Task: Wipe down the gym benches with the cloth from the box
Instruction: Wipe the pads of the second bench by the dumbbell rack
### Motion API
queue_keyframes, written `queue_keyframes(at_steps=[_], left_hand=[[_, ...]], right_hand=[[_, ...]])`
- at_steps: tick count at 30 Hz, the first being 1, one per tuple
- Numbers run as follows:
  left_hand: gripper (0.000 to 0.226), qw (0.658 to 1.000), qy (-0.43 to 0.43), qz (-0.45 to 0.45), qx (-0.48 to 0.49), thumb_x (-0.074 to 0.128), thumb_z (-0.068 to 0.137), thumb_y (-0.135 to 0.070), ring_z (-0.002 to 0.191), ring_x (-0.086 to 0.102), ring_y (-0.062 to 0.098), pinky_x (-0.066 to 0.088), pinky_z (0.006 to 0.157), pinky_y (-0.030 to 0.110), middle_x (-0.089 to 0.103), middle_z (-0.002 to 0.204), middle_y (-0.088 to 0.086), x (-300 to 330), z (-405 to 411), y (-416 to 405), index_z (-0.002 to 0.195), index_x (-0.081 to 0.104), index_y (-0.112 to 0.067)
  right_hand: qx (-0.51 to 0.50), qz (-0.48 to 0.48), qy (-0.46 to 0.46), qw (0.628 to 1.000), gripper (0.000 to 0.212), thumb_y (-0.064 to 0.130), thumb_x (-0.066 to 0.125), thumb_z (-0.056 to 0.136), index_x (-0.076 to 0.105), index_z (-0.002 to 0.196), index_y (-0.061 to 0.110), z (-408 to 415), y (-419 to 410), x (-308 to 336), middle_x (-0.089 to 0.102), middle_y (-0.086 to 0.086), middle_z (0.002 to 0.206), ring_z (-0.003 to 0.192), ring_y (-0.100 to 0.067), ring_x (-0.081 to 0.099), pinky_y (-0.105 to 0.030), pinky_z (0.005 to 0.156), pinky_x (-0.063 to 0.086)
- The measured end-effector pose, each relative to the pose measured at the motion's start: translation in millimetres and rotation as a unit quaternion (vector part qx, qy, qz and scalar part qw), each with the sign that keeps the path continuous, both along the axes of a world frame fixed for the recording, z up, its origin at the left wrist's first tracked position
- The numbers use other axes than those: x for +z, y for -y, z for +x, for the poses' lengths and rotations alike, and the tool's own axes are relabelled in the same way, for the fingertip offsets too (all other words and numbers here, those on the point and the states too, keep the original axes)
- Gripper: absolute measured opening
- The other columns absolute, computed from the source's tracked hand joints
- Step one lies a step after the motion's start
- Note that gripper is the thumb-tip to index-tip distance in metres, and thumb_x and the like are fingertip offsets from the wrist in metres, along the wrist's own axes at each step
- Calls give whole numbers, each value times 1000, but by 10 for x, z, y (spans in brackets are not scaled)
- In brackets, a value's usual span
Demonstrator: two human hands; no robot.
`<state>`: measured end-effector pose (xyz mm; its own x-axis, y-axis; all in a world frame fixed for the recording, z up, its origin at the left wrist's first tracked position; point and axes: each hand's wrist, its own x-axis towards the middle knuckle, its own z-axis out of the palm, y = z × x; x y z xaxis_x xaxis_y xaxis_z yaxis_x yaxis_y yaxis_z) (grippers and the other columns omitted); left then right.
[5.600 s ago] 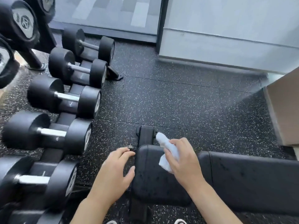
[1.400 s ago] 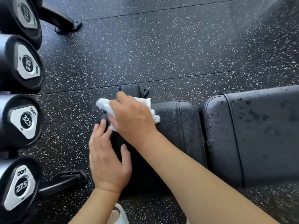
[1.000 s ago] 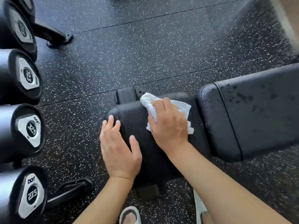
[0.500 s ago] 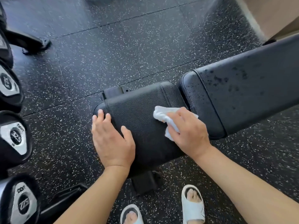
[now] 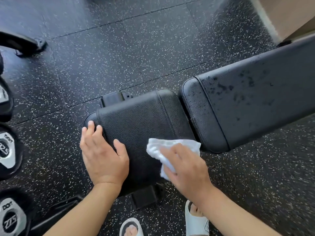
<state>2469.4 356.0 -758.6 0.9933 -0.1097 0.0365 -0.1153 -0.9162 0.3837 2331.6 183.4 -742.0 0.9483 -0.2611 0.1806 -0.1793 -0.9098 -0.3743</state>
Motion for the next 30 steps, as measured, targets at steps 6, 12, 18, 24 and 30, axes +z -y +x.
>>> queue_keyframes(at_steps=[6,12,18,24,30], left_hand=[[64,1000,17,-12,-2,44,92,-31,154,24,41,24,126,55,34,165,19,-24,4,10,145,43,4],[61,1000,20,-7,-9,46,92,-29,152,26,45,22,126,53,35,163,22,-7,5,20,142,45,7],[61,1000,9,1,-16,46,92,-25,153,25,45,24,125,57,34,163,23,-3,10,5,144,44,7],[60,1000,11,-1,-13,46,93,-23,154,25,42,24,126,55,33,164,22,-11,8,11,145,43,6],[59,1000,15,1,-13,46,94,-26,154,25,41,25,126,55,34,164,19,-46,20,-7,146,42,2]], right_hand=[[72,-16,14,997,20,32,66,87,73,99,18,476,299,-19,63,-1,91,74,-22,62,-36,54,49],[-53,-24,0,998,22,36,57,100,62,104,15,1979,544,1,58,-4,104,86,-27,62,-36,59,34],[31,3,8,999,16,29,68,89,65,98,16,1173,40,9,60,-4,95,77,-25,59,-39,59,45],[200,-10,5,980,21,14,76,82,77,103,15,-6,-8,-94,61,-1,83,62,-19,50,-35,51,45],[129,-50,55,989,14,27,68,90,72,97,15,924,391,-88,62,-4,87,71,-26,61,-41,55,49]])
